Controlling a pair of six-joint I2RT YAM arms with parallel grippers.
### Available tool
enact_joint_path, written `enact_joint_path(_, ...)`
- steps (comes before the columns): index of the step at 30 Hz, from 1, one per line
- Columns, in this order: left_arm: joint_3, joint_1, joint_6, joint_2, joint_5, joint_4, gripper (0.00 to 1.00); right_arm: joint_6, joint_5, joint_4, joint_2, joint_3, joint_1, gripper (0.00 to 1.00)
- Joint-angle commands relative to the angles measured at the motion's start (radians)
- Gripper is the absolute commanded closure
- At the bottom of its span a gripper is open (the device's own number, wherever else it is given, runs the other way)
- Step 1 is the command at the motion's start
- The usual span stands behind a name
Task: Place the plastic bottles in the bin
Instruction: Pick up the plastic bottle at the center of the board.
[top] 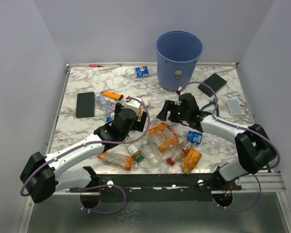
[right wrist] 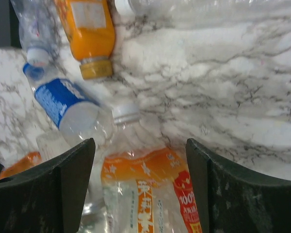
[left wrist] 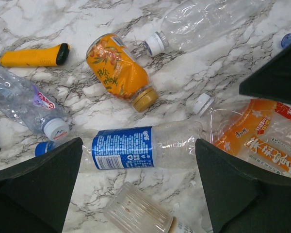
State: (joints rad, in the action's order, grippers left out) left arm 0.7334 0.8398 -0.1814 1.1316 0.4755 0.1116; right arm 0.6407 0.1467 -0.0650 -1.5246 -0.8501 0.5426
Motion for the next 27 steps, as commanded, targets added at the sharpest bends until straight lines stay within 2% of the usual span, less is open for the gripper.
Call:
enact_joint_path(1, 0.027, 0.003, -0.008, -0.018, -0.019, 0.021, 0.01, -0.105, 0.115, 0.121, 0.031, 0.060, 0.015, 0.20)
enact_joint_path(7, 0.029, 0.003, -0.004, -0.012, -0.042, 0.022, 0.01, -0.116, 0.069, 0.165, 0.026, 0.108, 0.032, 0.22)
enact_joint_path(11, 0.028, 0.003, -0.004, -0.011, -0.053, 0.021, 0.01, -0.115, 0.092, 0.148, 0.006, 0.111, 0.032, 0.27)
enact_joint_path(23, 0.021, 0.002, -0.009, -0.033, -0.032, 0.019, 0.01, -0.118, 0.128, 0.081, 0.031, 0.133, 0.032, 0.68)
enact_joint_path(27, 0.020, 0.004, -0.022, -0.043, -0.023, 0.011, 0.01, -0.124, 0.097, 0.101, 0.083, 0.120, 0.033, 0.86)
